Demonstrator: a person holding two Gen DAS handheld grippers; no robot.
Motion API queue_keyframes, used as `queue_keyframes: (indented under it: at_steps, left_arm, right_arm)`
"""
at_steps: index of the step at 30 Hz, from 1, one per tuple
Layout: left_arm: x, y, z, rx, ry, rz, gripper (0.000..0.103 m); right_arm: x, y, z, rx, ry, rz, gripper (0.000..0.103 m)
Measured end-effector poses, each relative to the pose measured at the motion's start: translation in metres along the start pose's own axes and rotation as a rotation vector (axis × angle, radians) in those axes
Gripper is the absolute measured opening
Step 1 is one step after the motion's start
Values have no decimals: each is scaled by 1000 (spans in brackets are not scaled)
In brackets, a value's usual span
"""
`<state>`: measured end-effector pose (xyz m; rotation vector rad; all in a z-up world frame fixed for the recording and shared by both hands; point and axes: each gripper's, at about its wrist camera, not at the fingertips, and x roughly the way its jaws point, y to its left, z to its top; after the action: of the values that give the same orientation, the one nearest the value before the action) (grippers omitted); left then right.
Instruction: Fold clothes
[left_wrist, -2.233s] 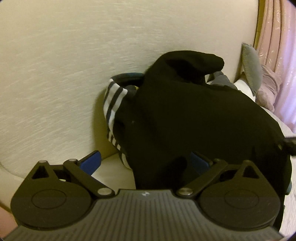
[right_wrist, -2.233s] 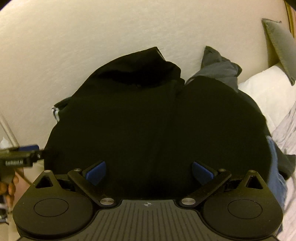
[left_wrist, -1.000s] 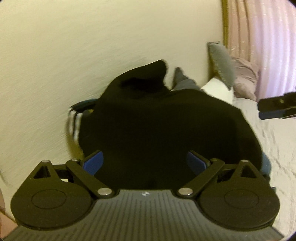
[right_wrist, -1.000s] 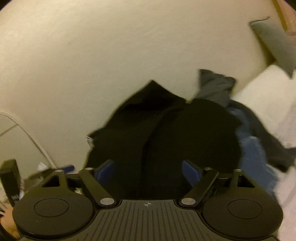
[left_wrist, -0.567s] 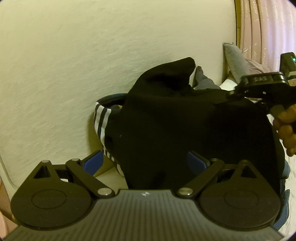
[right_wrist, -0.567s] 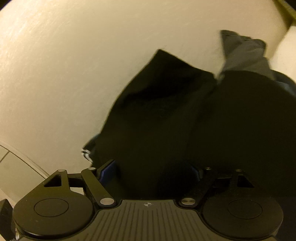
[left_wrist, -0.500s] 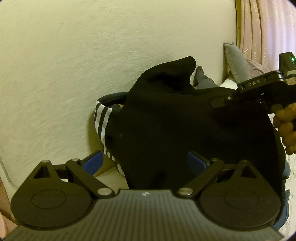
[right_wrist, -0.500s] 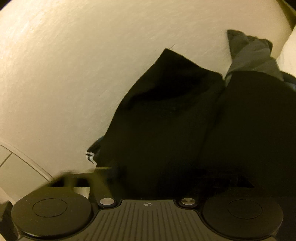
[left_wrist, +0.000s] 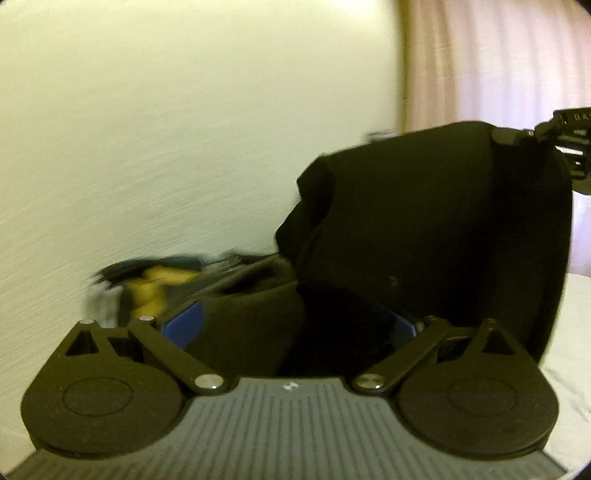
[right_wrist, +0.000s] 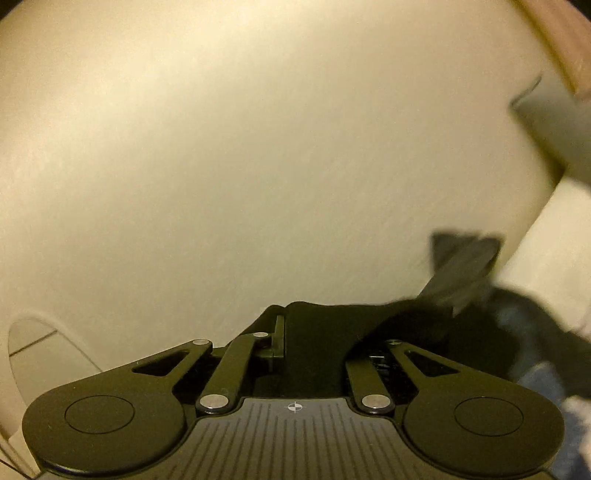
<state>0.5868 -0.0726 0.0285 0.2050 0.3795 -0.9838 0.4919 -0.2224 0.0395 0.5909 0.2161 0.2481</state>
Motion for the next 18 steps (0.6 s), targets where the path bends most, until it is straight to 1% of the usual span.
queue_keyframes:
  at_steps: [4, 7, 9, 13, 16, 18]
  left_arm:
    - [-6, -72, 4, 59, -15, -166, 98]
    - [-11, -126, 7, 103, -27, -290, 98]
    - [-19, -174, 1, 148, -19, -375, 98]
    - [-40, -272, -22, 243, 9, -533, 98]
    - [-55, -347, -48, 282, 60, -618, 98]
    - [-64, -396, -66, 291, 98, -648, 98]
  right_arm:
    - [-87, -4, 8, -4, -112, -91, 6]
    - [-165, -12, 9, -2, -200, -194, 6]
    - [-220, -19, 0, 18, -251, -276, 6]
    - [-350, -46, -36, 87, -342, -479, 6]
    - [-458, -75, -72, 156, -375, -630, 6]
    - [-526, -100, -100, 214, -385, -727, 6]
